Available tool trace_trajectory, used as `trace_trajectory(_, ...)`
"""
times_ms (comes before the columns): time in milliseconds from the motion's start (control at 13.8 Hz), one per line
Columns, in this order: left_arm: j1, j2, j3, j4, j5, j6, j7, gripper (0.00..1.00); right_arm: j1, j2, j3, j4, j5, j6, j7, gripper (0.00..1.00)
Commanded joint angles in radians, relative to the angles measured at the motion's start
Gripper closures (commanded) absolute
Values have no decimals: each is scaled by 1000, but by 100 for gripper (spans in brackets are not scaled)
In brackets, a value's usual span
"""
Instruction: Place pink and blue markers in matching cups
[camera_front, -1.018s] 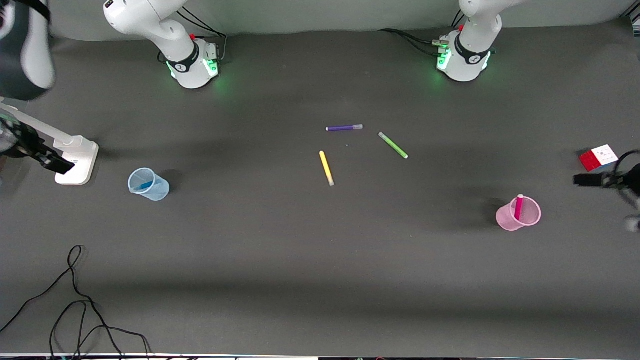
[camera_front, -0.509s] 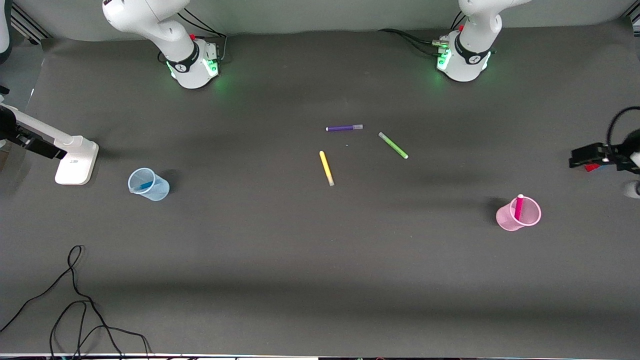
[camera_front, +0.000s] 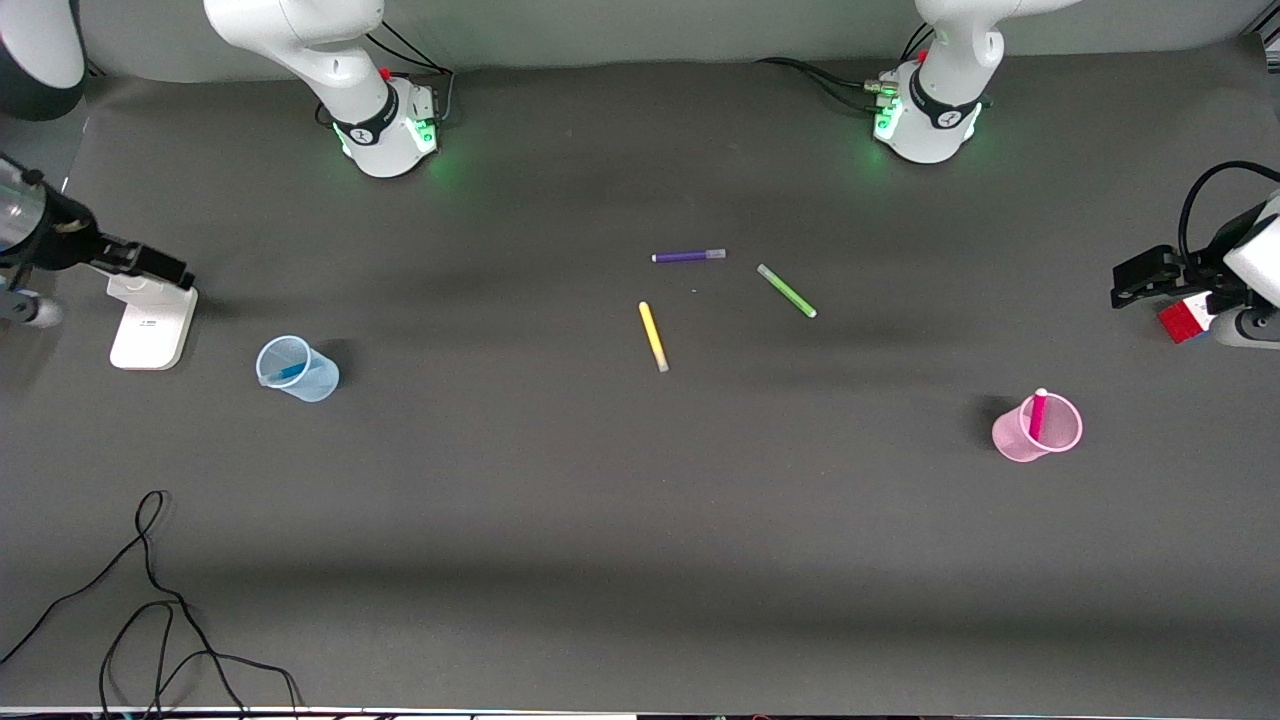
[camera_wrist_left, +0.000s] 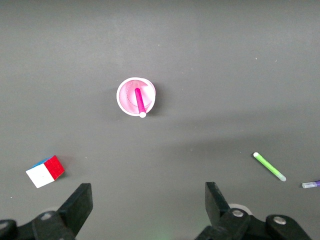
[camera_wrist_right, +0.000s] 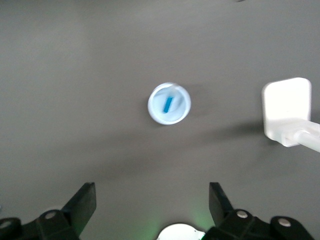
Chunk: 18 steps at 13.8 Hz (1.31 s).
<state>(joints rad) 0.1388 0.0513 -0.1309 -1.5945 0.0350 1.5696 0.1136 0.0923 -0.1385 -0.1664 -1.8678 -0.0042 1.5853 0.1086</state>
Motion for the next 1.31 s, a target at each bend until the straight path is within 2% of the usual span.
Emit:
trace_trajectory(0, -25, 1, 2, -2, -12, 10, -5, 0, -57, -111, 28, -68, 72, -22, -163, 0)
trace_trajectory(73, -25, 7, -7, 10, -12, -5, -8, 0, -93, -112, 47, -45, 75, -22, -181, 0)
trace_trajectory(145, -25, 12, -9, 13, -12, -8, -8, 0, -132, -86, 94, 22, 92, -19, -178, 0)
trace_trajectory(218, -27, 13, -9, 16, -12, -8, -24, 0, -143, -25, 120, 88, 95, -25, -173, 0)
trace_trajectory(364, -71, 31, 3, 27, -11, -8, -55, 0, -108, 42, 123, 172, 86, -27, -165, 0)
trace_trajectory(509, -108, 33, 48, 25, -10, -10, -49, 0, -43, 77, 79, 220, 66, -25, -165, 0)
trace_trajectory(655, -172, 32, 117, 25, -10, -11, -43, 0, 61, 144, 3, 289, 64, -24, -161, 0)
trace_trajectory(727, -185, 32, 126, 25, -10, -13, -43, 0, 114, 166, -30, 304, 66, -24, -139, 0)
trace_trajectory(873, -180, 30, 126, 25, -10, -13, -43, 0, 138, 175, -42, 282, 64, -13, -110, 0)
trace_trajectory(1018, -176, 29, 126, 25, -10, -14, -43, 0, 120, 130, -13, 175, 59, 49, -109, 0)
trace_trajectory(1164, -176, 27, 125, 24, -10, -17, -43, 0, 19, 1, 104, 25, 61, 117, -110, 0)
trace_trajectory(1236, -176, 27, 125, 25, -10, -19, -43, 0, 3, -27, 119, 9, 61, 110, -121, 0)
